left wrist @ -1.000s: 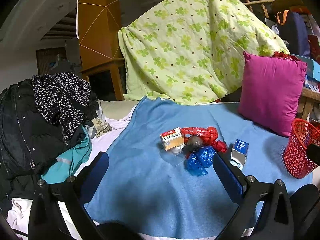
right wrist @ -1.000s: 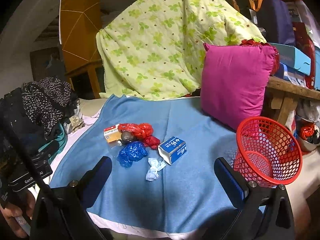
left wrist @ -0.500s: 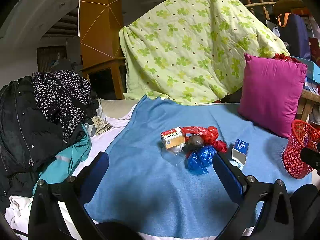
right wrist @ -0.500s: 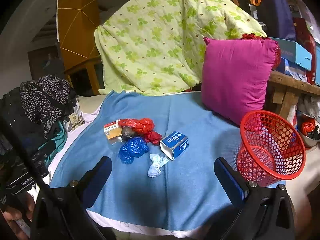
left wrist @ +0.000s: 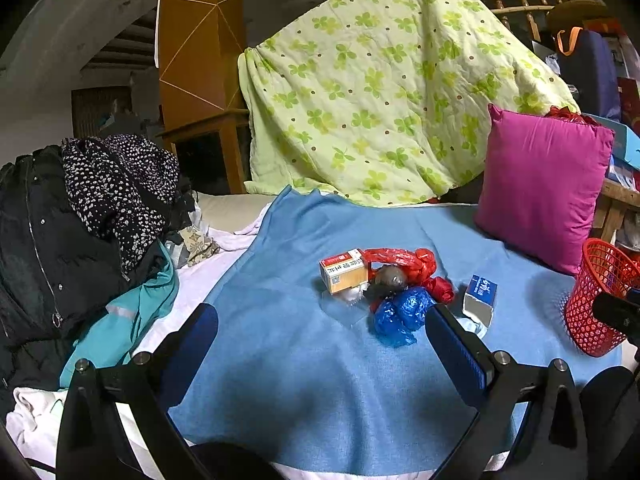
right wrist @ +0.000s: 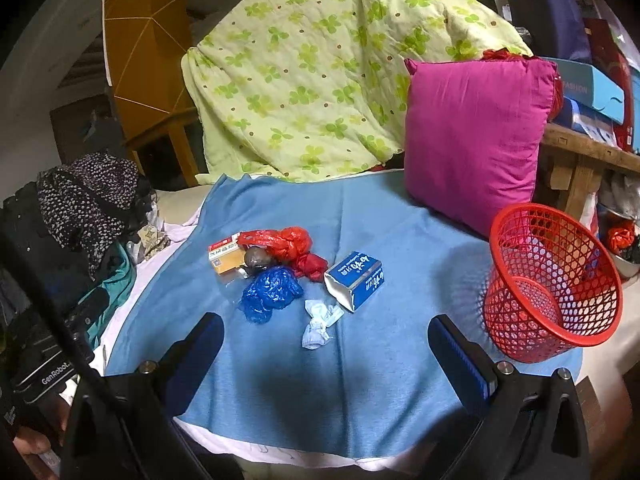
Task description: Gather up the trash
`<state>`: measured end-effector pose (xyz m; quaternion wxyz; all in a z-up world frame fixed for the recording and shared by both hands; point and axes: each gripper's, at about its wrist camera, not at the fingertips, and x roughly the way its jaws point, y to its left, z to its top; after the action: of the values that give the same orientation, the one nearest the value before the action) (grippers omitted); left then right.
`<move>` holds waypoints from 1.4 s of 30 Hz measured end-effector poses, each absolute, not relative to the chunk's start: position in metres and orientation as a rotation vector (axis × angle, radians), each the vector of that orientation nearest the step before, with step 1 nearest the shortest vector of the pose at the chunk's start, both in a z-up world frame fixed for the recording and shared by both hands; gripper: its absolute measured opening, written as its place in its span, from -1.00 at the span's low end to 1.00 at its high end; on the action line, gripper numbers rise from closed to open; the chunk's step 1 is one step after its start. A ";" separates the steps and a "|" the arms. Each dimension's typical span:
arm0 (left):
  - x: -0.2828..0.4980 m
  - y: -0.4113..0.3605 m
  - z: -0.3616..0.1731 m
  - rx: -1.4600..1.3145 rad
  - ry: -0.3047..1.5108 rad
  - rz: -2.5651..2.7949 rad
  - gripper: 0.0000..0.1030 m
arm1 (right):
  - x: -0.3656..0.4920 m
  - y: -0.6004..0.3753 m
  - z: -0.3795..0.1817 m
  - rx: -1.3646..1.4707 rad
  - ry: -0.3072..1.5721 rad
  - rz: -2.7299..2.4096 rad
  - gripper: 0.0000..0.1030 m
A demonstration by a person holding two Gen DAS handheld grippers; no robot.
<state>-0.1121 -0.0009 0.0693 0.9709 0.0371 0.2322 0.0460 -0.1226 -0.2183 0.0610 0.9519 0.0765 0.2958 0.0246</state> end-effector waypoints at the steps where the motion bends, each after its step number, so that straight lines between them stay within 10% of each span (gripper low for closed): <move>1: -0.112 0.000 0.069 0.075 0.470 0.091 1.00 | -0.121 -0.219 0.060 0.160 0.606 0.049 1.00; 42: -0.013 -0.022 -0.040 0.074 0.784 -0.110 1.00 | 0.131 -0.273 -0.079 0.630 1.082 0.086 0.96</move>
<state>-0.0133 -0.0220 -0.0396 0.9221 0.0362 0.3815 -0.0537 0.1305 -0.2728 -0.0793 0.8094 0.2949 0.5062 0.0402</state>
